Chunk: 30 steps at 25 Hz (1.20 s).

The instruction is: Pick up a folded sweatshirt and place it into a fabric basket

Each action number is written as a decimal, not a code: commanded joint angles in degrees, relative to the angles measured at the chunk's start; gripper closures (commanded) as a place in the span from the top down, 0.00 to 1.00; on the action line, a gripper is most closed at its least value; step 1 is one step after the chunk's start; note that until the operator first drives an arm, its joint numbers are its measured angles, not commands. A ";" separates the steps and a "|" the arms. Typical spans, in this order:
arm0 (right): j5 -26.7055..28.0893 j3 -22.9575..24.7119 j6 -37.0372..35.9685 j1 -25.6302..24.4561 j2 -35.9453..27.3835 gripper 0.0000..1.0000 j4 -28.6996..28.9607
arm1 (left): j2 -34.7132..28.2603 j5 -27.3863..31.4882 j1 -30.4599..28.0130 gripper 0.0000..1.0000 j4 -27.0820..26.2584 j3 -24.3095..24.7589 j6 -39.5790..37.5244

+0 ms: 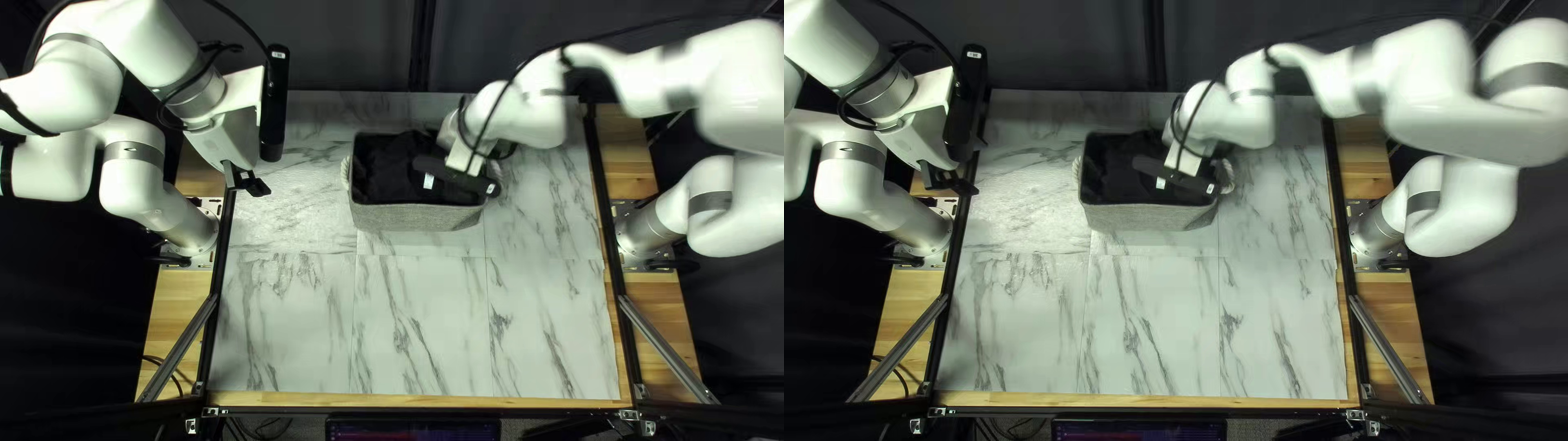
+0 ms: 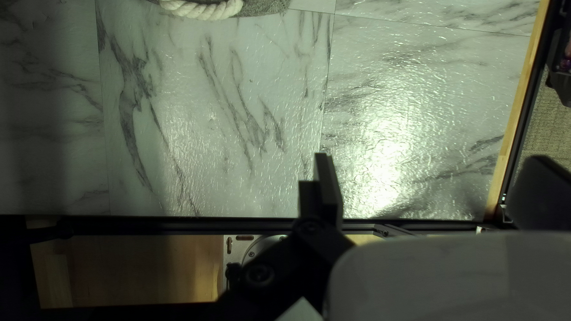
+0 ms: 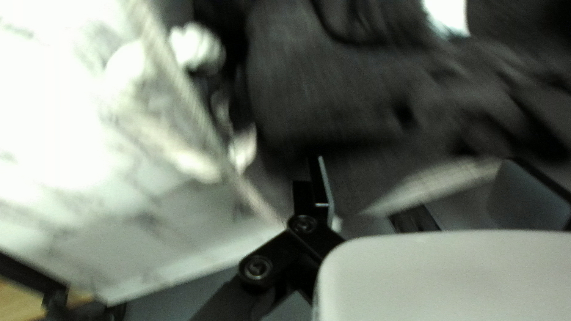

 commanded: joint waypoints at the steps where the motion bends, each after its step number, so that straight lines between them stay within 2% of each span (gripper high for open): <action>1: -1.88 1.20 0.04 -0.20 -0.61 1.00 0.98 | 0.00 0.00 0.00 1.00 0.00 0.00 0.00; 6: -1.49 -0.18 1.72 3.39 1.18 1.00 2.05 | 0.00 0.00 0.00 1.00 0.00 0.00 0.00; 10: 0.22 -2.17 9.91 9.06 4.76 1.00 0.26 | 0.00 0.00 0.00 1.00 0.00 0.00 0.00; 15: 1.93 -6.03 16.21 14.64 11.65 1.00 -0.82 | 0.00 0.00 0.00 1.00 0.00 0.00 0.00; 18: 2.22 -8.37 17.00 14.77 15.25 1.00 -1.33 | 0.00 0.00 0.00 1.00 0.00 0.00 0.00; 23: 2.10 -9.86 14.87 13.22 17.26 1.00 -0.57 | 0.00 0.00 0.00 1.00 0.00 0.00 0.00; 30: -0.55 -9.61 11.65 10.85 20.94 1.00 0.41 | 0.00 0.00 0.00 1.00 0.00 0.00 0.00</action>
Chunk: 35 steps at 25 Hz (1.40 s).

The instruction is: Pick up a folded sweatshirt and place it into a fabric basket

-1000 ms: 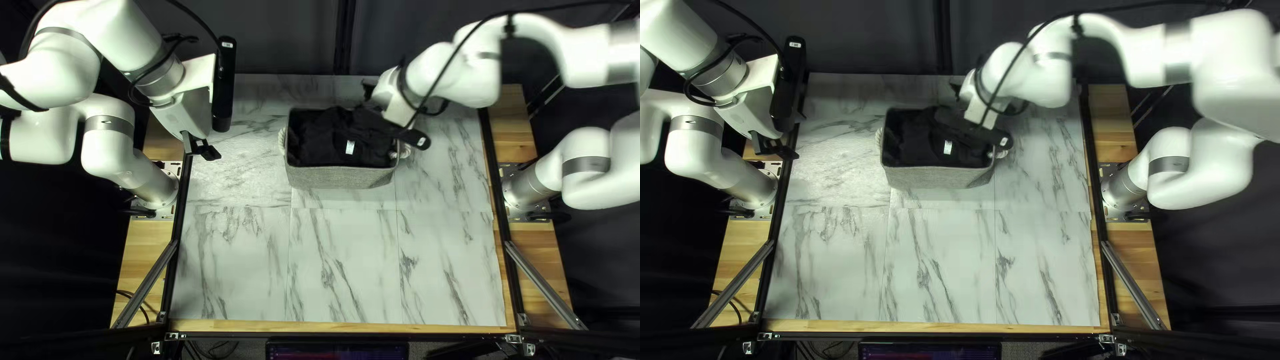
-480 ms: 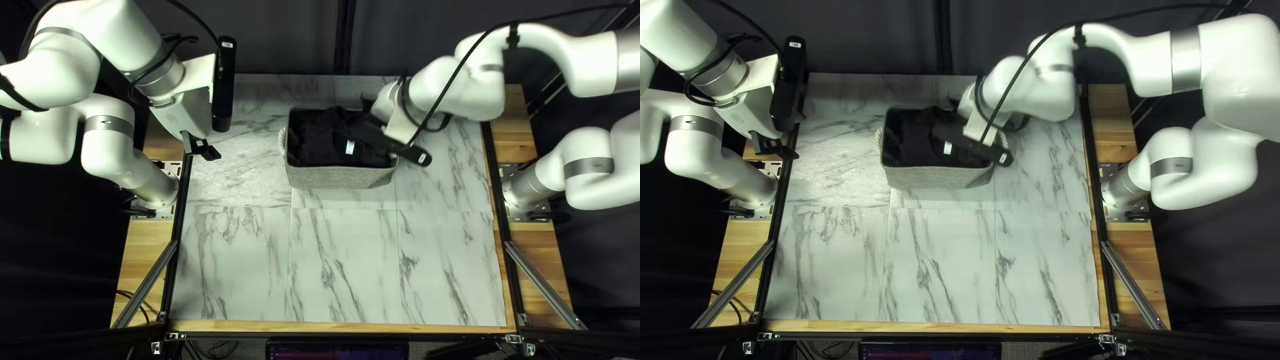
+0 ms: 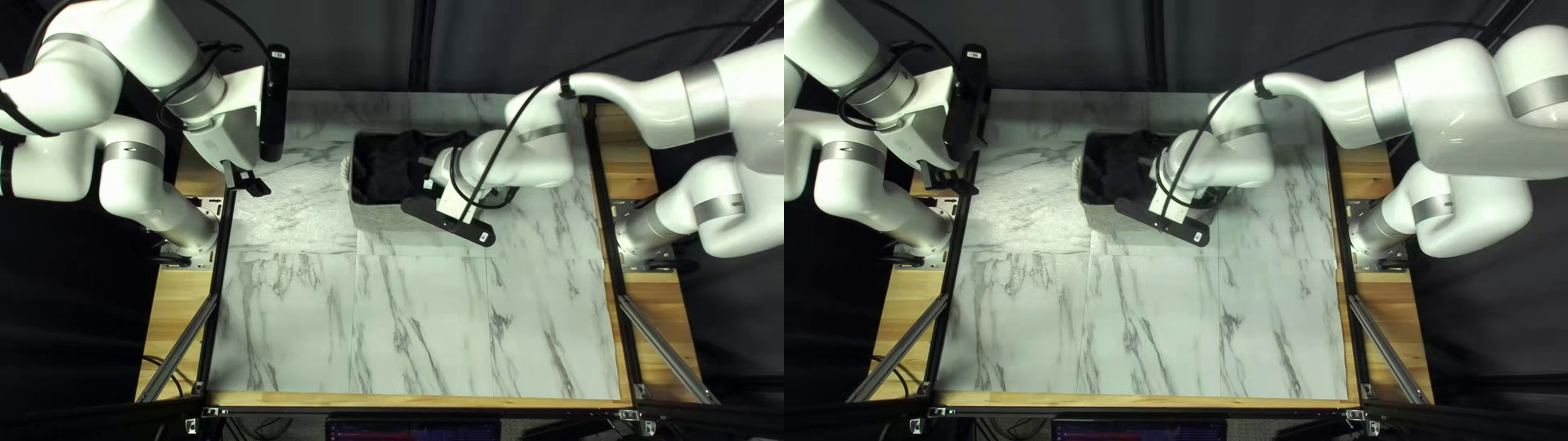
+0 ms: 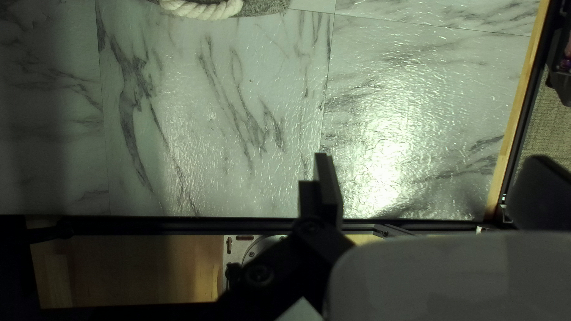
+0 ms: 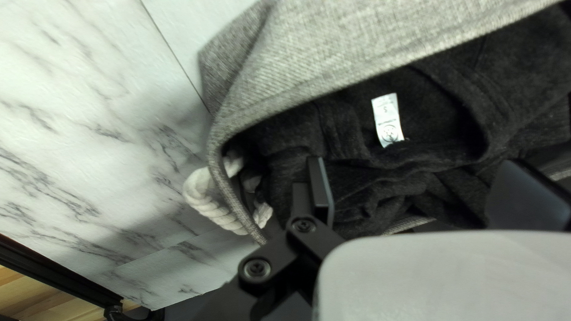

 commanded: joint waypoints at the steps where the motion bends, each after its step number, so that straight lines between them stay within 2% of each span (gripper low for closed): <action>1: -1.19 -0.23 -0.69 -1.12 1.97 1.00 -0.27 | 0.00 0.00 0.00 1.00 0.00 0.00 0.00; 6: -0.99 -1.48 -2.98 -3.57 2.63 1.00 -0.63 | 0.00 0.00 0.00 1.00 0.00 0.00 0.00; 12: -4.02 -0.07 -4.53 -7.42 4.01 1.00 -0.89 | 0.00 0.00 0.00 1.00 0.00 0.00 0.00; 23: -4.85 -1.03 0.61 -11.60 5.80 1.00 -7.41 | 0.00 0.00 0.00 1.00 0.00 0.00 0.00; 27: -5.24 -1.93 -2.00 -12.29 8.18 1.00 -6.21 | 0.00 0.00 0.00 1.00 0.00 0.00 0.00; 32: -9.34 1.29 -8.09 -11.46 7.56 1.00 -3.59 | 0.00 0.00 0.00 1.00 0.00 0.00 0.00; 35: -11.12 1.78 -9.04 -11.10 9.82 1.00 -3.52 | 0.00 0.00 0.00 1.00 0.00 0.00 0.00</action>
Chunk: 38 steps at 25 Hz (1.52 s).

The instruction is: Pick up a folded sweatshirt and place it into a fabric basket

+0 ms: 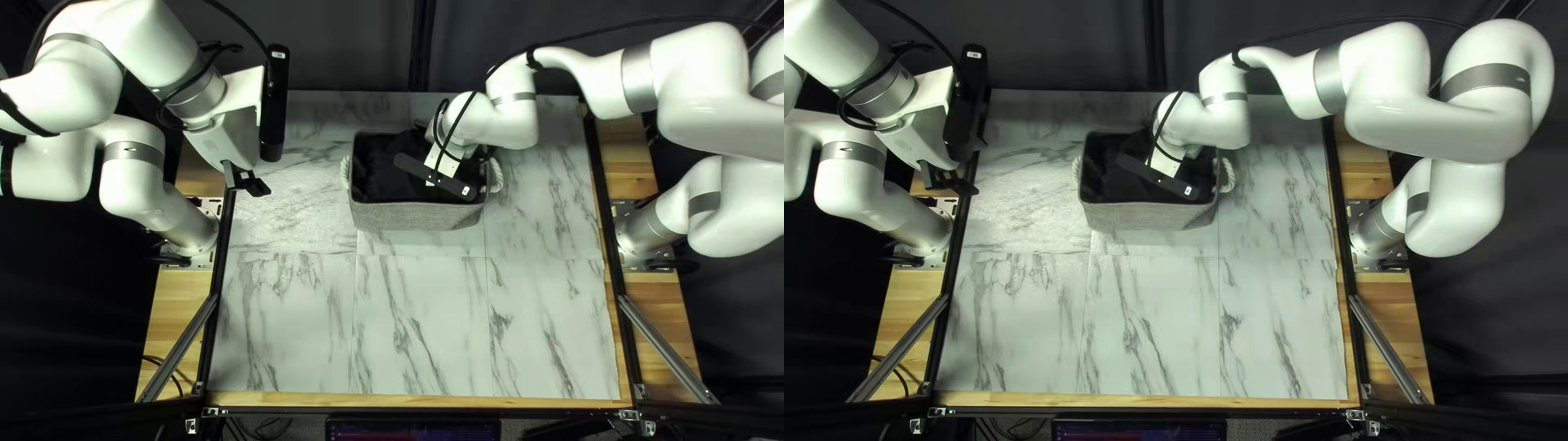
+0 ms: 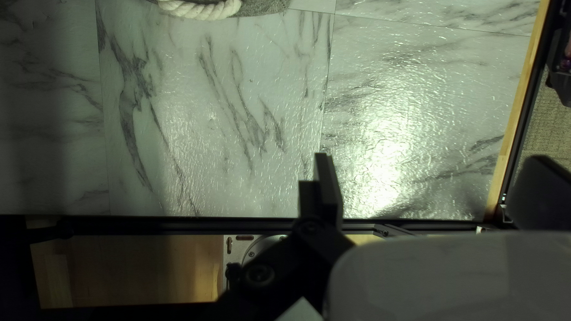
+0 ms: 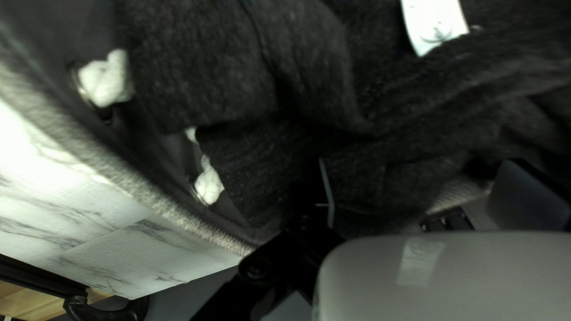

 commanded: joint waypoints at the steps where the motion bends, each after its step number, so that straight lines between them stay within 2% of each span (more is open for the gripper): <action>1: -2.42 0.66 -1.95 0.66 2.57 1.00 0.64 | 0.00 0.00 0.00 1.00 0.00 0.00 0.00; 4: -1.39 -0.78 -2.57 1.06 3.88 1.00 1.00 | 0.00 0.00 0.00 1.00 0.00 0.00 0.00; 6: 0.55 -0.90 -1.73 1.27 1.69 1.00 0.46 | 0.00 0.00 0.00 1.00 0.00 0.00 0.00; 12: 7.44 1.40 -4.86 2.64 -12.51 1.00 2.06 | 0.00 0.00 0.00 1.00 0.00 0.00 0.00; 16: 9.96 1.41 -8.15 3.95 -15.72 1.00 4.26 | 0.00 0.00 0.00 1.00 0.00 0.00 0.00; 21: 12.55 -5.00 -12.63 6.00 -9.72 1.00 6.82 | 0.00 0.00 0.00 1.00 0.00 0.00 0.00; 25: 15.13 -11.24 -22.93 5.25 -4.73 1.00 12.82 | 0.00 0.00 0.00 1.00 0.00 0.00 0.00; 28: 15.43 -14.23 -27.69 4.78 -0.89 1.00 15.66 | 0.00 0.00 0.00 1.00 0.00 0.00 0.00; 36: 7.05 -11.88 -21.48 4.32 3.08 1.00 12.16 | 0.00 0.00 0.00 1.00 0.00 0.00 0.00; 38: 4.16 -10.53 -18.08 4.07 4.10 1.00 9.85 | 0.00 0.00 0.00 1.00 0.00 0.00 0.00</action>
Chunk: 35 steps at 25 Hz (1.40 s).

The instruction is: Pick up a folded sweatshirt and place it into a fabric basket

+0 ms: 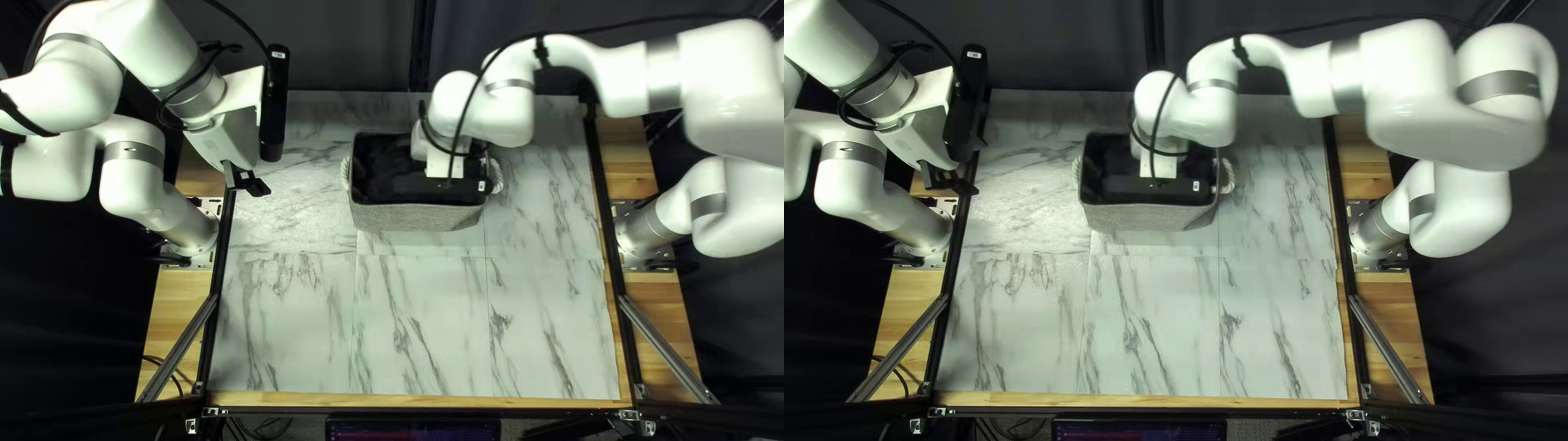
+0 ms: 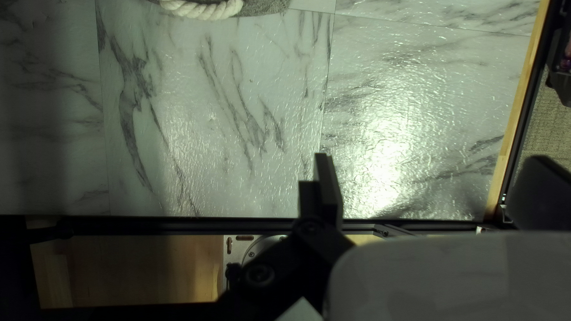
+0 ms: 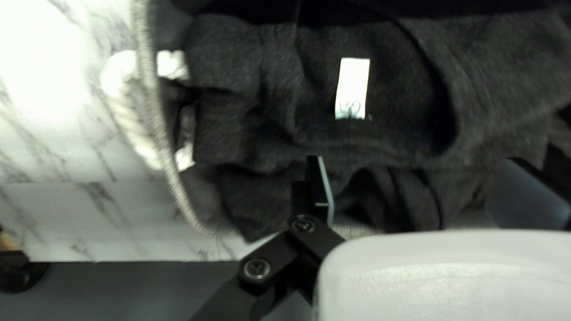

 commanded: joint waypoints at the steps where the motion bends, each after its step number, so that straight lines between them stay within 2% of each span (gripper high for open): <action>1: -4.98 2.28 5.41 -0.47 1.62 1.00 -3.63 | 0.00 0.00 0.00 1.00 0.00 0.00 0.00; 5: -8.15 3.37 13.03 -1.28 3.77 1.00 -8.89 | 0.00 0.00 0.00 1.00 0.00 0.00 0.00; 10: -9.02 2.73 17.69 -1.95 7.21 1.00 -11.37 | 0.00 0.00 0.00 1.00 0.00 0.00 0.00; 13: -7.53 3.89 19.39 -1.11 4.42 1.00 -11.94 | 0.00 0.00 0.00 1.00 0.00 0.00 0.00; 16: -5.09 7.84 18.32 0.18 -4.23 1.00 -11.00 | 0.00 0.00 0.00 1.00 0.00 0.00 0.00; 19: -2.40 10.38 18.62 1.25 -10.25 1.00 -11.17 | 0.00 0.00 0.00 1.00 0.00 0.00 0.00; 23: 0.01 14.89 23.31 1.99 -19.00 1.00 -12.32 | 0.00 0.00 0.00 1.00 0.00 0.00 0.00; 25: 0.13 19.23 28.08 1.51 -25.65 1.00 -12.78 | 0.00 0.00 0.00 1.00 0.00 0.00 0.00; 32: -4.21 30.64 42.73 -3.59 -40.86 1.00 -11.99 | 0.00 0.00 0.00 1.00 0.00 0.00 0.00; 35: -6.61 34.54 44.49 -7.11 -46.67 1.00 -10.17 | 0.00 0.00 0.00 1.00 0.00 0.00 0.00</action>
